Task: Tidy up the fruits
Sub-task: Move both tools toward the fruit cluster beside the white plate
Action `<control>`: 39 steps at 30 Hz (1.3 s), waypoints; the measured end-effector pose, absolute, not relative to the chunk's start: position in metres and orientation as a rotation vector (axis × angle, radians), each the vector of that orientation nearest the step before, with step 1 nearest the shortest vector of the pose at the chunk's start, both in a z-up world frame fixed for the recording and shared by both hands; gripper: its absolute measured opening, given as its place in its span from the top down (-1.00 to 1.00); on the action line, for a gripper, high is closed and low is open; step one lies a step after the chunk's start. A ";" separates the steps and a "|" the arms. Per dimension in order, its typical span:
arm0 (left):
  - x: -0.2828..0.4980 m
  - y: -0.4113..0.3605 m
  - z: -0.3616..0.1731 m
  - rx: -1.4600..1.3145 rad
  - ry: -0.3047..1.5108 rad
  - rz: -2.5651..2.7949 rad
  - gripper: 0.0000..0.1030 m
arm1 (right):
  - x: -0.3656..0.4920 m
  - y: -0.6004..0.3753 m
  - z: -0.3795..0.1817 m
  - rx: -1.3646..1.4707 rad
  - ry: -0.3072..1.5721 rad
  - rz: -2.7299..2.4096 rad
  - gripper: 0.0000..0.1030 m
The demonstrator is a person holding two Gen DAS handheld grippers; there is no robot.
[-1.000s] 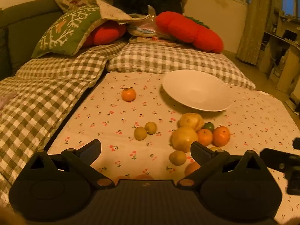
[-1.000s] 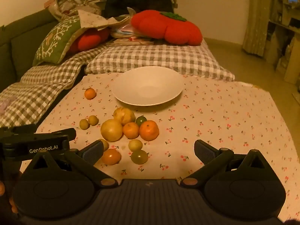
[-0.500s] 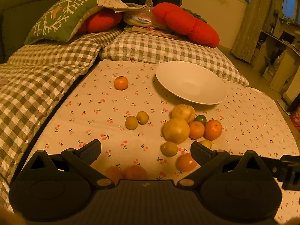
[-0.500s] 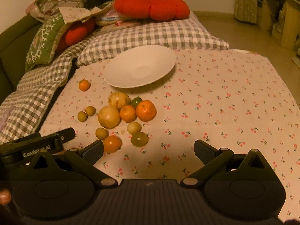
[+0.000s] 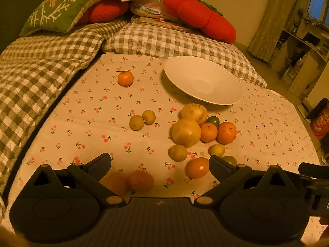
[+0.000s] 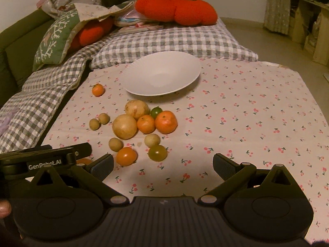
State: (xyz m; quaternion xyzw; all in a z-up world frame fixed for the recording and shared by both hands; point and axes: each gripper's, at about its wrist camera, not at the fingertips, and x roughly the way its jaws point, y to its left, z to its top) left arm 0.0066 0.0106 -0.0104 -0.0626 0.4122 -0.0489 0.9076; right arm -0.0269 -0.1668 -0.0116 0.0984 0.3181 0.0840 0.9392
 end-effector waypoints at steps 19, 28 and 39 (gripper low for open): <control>0.010 0.034 -0.016 -0.264 0.913 -0.053 -0.80 | -0.027 -0.171 -0.009 0.143 0.595 0.134 -0.95; 0.011 0.044 -0.014 -0.275 0.904 -0.031 -0.80 | -0.024 -0.179 -0.003 0.157 0.540 0.124 -0.63; 0.029 0.056 0.003 -0.295 0.901 0.008 -0.80 | -0.001 -0.180 0.002 0.168 0.529 0.139 -0.59</control>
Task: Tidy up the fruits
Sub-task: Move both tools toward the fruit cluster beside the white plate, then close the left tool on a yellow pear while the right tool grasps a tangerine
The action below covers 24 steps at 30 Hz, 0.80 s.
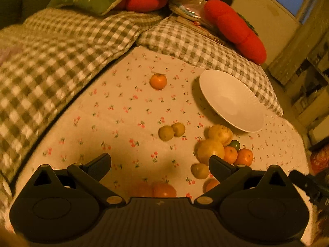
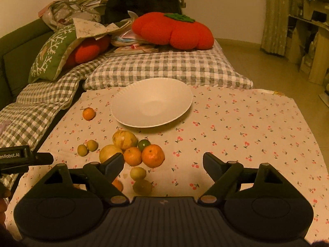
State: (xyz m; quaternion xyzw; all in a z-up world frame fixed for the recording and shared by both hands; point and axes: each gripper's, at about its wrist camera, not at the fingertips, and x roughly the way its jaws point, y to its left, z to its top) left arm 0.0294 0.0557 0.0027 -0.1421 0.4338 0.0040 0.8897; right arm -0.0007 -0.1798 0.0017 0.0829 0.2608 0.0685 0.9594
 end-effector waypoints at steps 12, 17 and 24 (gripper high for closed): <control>0.084 0.009 -0.004 -0.172 0.975 -0.151 -0.80 | 0.049 -0.196 -0.002 0.289 0.622 0.194 -0.48; 0.100 0.001 -0.026 -0.121 1.032 -0.199 -0.70 | 0.067 -0.194 -0.010 0.316 0.678 0.217 -0.45; 0.103 -0.009 -0.037 -0.101 1.037 -0.274 -0.53 | 0.085 -0.184 -0.024 0.320 0.758 0.262 -0.34</control>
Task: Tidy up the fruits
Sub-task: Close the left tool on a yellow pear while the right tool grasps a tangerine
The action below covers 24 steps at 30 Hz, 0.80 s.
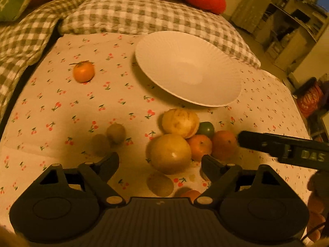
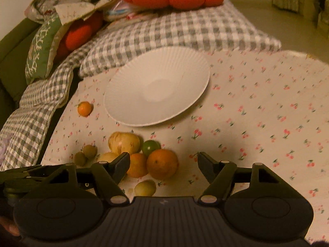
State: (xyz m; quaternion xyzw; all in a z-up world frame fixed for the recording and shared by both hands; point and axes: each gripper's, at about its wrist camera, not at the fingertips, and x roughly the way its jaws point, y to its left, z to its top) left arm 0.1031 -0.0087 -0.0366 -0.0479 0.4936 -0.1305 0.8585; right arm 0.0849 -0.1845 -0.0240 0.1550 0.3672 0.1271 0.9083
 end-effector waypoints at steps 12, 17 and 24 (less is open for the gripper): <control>0.106 -0.013 -0.041 -0.040 1.000 -0.269 -0.41 | 0.098 -0.169 -0.033 0.273 0.787 0.265 -0.09; 0.106 -0.016 -0.045 -0.026 1.005 -0.272 -0.37 | 0.101 -0.165 -0.036 0.264 0.794 0.251 -0.05; 0.108 -0.016 -0.047 -0.017 0.999 -0.270 -0.27 | 0.106 -0.166 -0.040 0.277 0.807 0.235 0.05</control>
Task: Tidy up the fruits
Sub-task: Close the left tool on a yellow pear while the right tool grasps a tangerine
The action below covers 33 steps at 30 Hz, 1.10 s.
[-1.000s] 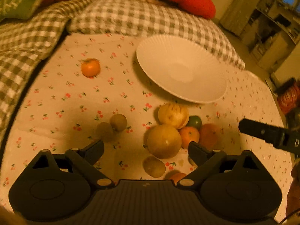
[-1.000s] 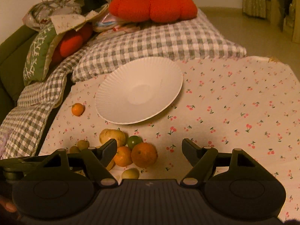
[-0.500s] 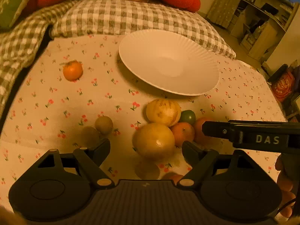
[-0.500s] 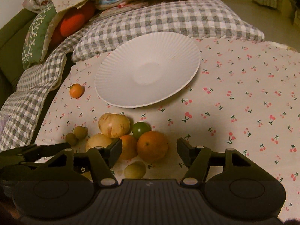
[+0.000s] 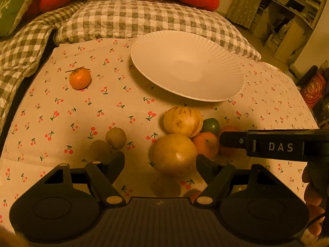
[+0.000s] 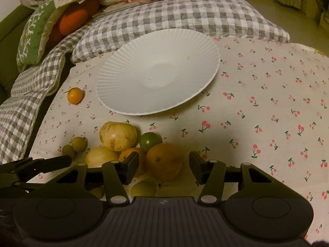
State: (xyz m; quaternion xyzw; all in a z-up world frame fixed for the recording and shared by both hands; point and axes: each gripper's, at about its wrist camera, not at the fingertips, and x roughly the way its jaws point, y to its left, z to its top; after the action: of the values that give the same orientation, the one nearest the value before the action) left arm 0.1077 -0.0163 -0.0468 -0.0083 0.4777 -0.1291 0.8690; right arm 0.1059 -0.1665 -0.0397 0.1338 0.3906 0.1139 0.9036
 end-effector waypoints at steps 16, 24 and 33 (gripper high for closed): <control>0.110 -0.021 -0.052 -0.012 0.996 -0.294 -0.21 | 0.111 -0.163 -0.040 0.248 0.814 0.235 0.16; 0.115 -0.025 -0.060 0.000 0.999 -0.307 -0.17 | 0.116 -0.164 -0.043 0.234 0.807 0.231 0.16; 0.111 -0.028 -0.061 -0.006 0.986 -0.349 0.28 | 0.113 -0.161 -0.043 0.217 0.788 0.215 0.23</control>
State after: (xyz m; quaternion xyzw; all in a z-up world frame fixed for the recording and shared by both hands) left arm 0.1115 -0.0284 -0.0605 -0.0031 0.4711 -0.1665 0.8662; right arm 0.1135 -0.1614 -0.0429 0.1051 0.3822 0.1045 0.9121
